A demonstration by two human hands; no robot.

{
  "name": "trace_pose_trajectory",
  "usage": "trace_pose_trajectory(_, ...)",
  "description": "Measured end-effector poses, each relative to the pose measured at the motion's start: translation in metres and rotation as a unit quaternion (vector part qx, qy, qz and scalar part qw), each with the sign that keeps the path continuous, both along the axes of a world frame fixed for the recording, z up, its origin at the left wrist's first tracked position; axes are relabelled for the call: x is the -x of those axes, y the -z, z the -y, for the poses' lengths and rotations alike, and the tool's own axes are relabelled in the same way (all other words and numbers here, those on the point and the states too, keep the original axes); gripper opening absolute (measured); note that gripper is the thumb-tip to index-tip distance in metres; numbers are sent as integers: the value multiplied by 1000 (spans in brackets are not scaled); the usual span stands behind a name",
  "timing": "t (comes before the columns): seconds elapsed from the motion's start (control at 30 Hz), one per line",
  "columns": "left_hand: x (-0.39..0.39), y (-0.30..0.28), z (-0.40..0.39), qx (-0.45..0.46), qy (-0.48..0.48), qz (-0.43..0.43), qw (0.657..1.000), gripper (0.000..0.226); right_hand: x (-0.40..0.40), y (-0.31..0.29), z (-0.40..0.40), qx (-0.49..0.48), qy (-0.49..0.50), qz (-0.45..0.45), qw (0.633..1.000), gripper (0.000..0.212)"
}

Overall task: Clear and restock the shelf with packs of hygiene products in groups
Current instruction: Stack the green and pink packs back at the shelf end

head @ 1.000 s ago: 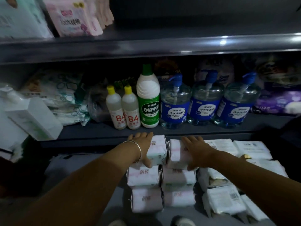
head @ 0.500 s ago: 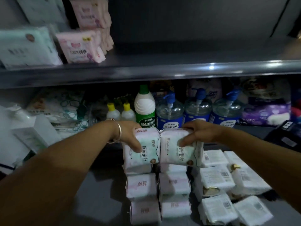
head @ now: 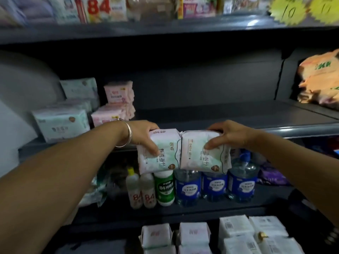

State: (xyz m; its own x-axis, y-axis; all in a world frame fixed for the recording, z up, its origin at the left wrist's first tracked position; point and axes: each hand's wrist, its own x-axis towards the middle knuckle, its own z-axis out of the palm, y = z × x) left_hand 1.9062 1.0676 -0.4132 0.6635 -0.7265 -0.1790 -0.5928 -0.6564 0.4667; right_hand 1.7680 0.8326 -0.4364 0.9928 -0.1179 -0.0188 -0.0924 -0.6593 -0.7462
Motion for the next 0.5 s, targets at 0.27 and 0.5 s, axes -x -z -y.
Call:
trace_pose_trajectory(0.27, -30, -35, 27, 65, -20, 74, 995, 56, -28, -41, 33, 22, 50, 83, 995, 32)
trace_pose_trajectory(0.5, -82, -35, 51, 83, -36, 188, 978, 62, -86, -50, 42, 63, 123, 128, 982, 32)
